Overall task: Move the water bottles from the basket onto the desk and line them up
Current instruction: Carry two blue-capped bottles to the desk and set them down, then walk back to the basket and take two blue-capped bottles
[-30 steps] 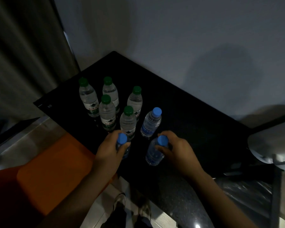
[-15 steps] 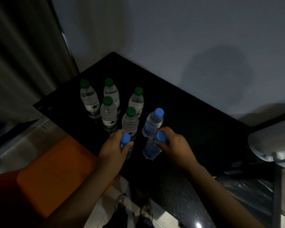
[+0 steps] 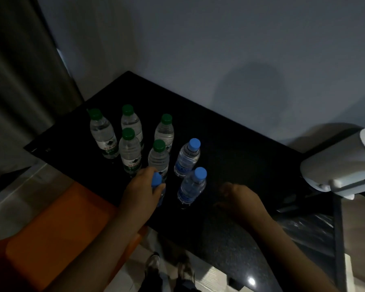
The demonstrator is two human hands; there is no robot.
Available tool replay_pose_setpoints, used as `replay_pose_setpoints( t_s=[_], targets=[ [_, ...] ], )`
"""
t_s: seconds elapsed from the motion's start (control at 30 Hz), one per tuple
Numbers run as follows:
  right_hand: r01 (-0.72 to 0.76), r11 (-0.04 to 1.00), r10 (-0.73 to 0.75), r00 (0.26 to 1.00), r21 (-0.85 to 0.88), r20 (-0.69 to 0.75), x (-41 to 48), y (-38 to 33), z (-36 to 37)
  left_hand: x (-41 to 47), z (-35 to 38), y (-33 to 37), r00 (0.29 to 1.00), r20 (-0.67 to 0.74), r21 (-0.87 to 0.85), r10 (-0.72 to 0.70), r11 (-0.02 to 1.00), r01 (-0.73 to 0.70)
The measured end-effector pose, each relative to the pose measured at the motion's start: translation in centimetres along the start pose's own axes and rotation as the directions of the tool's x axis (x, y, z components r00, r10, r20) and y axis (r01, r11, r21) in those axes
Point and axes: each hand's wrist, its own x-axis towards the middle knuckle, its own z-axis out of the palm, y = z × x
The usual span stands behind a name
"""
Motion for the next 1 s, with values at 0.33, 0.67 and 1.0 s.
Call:
replay_pose_setpoints(
  t_s=[0.33,0.67,1.0],
  targets=[
    [-0.174,0.984,0.175,0.984,0.042,-0.031,-6.2,-0.1,0.7,0.0,-2.7,5.7,0.922,0.343,0.256,0.182,0.926,-0.277],
    [-0.436,0.881,0.453,0.89,0.182,-0.061,-15.1,2.7,1.0,-4.5,2.6,11.5,0.655,0.674,0.093,0.342,0.841,-0.533],
    [-0.622,0.648,0.718,0.691,0.44,-0.081,-27.4,8.0,4.1,-11.8,11.2,16.8,0.376,0.861,0.033,0.342,0.7,-0.713]
  ],
)
